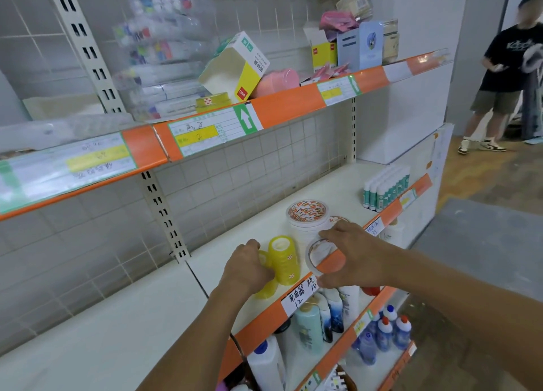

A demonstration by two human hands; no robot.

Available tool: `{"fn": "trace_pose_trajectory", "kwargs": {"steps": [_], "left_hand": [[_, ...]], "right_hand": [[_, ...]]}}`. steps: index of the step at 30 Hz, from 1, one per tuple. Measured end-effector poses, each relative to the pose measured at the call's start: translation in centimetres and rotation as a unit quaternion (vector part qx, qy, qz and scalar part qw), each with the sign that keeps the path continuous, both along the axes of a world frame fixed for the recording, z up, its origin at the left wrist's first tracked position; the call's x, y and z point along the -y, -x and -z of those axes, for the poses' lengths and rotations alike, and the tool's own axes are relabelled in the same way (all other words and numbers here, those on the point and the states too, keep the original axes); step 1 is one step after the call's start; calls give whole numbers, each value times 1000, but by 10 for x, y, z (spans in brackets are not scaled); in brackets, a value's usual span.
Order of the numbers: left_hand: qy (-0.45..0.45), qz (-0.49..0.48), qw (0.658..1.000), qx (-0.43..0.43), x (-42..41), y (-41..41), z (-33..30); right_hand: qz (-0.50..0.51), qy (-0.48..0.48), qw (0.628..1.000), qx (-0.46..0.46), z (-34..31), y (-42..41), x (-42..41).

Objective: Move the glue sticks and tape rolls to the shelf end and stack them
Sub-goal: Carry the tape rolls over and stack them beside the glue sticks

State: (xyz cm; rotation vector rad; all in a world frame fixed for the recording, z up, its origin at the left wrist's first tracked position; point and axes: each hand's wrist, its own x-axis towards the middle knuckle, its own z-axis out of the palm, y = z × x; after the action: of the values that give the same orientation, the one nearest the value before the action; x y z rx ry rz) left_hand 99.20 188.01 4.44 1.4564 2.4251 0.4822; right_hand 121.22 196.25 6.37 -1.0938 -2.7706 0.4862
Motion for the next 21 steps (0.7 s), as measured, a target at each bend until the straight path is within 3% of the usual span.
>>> {"fn": "trace_pose_trajectory", "kwargs": {"steps": [21], "left_hand": [[3, -16, 998, 63, -10, 12, -5]], "right_hand": [[21, -5, 1000, 3, -2, 5, -4]]}}
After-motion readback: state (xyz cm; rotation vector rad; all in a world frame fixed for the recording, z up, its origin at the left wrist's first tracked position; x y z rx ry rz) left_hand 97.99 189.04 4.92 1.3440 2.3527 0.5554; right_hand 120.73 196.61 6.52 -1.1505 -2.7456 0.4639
